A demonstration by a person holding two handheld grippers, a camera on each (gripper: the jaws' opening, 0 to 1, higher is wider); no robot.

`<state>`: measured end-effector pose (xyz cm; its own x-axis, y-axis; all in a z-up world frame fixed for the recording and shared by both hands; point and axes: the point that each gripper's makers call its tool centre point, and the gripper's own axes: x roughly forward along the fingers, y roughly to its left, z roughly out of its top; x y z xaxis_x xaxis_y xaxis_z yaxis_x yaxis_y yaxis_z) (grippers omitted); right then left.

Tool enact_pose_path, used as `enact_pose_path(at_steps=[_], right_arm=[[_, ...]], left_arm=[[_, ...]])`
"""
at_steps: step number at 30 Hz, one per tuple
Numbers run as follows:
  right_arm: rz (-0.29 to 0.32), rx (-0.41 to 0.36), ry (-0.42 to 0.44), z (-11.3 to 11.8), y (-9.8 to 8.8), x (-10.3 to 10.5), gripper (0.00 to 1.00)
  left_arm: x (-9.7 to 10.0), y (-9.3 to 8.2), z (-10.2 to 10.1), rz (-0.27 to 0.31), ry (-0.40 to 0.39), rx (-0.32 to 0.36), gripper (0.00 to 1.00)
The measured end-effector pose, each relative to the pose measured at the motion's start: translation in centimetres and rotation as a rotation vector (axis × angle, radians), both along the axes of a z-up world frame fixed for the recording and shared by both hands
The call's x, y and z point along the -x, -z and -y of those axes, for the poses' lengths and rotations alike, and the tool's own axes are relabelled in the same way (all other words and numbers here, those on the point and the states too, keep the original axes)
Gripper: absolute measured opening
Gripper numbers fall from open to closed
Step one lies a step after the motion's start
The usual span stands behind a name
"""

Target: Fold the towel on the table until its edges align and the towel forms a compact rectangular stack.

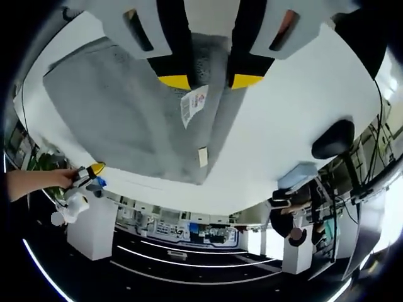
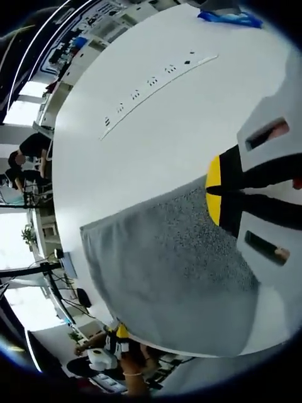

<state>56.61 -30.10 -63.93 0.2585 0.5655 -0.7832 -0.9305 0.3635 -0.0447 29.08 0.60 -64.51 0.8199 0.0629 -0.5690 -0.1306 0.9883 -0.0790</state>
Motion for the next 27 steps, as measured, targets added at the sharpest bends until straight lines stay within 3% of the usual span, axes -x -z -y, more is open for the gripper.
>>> enact_pose_path(at_steps=[3, 7, 8, 11, 15, 27], right_arm=[[0.004, -0.012, -0.001, 0.1, -0.3, -0.6, 0.02], [-0.096, -0.028, 0.001, -0.3, 0.5, 0.2, 0.19], [-0.094, -0.026, -0.003, -0.4, 0.6, 0.1, 0.21], [-0.073, 0.005, -0.033, -0.5, 1.1, 0.2, 0.15], [-0.070, 0.023, -0.033, -0.6, 1.1, 0.1, 0.00], [-0.078, 0.031, 0.005, 1.4, 0.1, -0.9, 0.00]], left_arm=[[0.0, 0.0, 0.1, 0.006, 0.003, 0.002, 0.23], [0.0, 0.0, 0.1, 0.006, 0.008, -0.002, 0.23], [0.0, 0.0, 0.1, 0.003, 0.012, -0.006, 0.23], [0.0, 0.0, 0.1, -0.005, 0.024, -0.012, 0.23], [-0.1, 0.0, 0.2, -0.015, 0.039, 0.002, 0.24], [-0.1, 0.0, 0.6, -0.001, 0.057, 0.067, 0.34]])
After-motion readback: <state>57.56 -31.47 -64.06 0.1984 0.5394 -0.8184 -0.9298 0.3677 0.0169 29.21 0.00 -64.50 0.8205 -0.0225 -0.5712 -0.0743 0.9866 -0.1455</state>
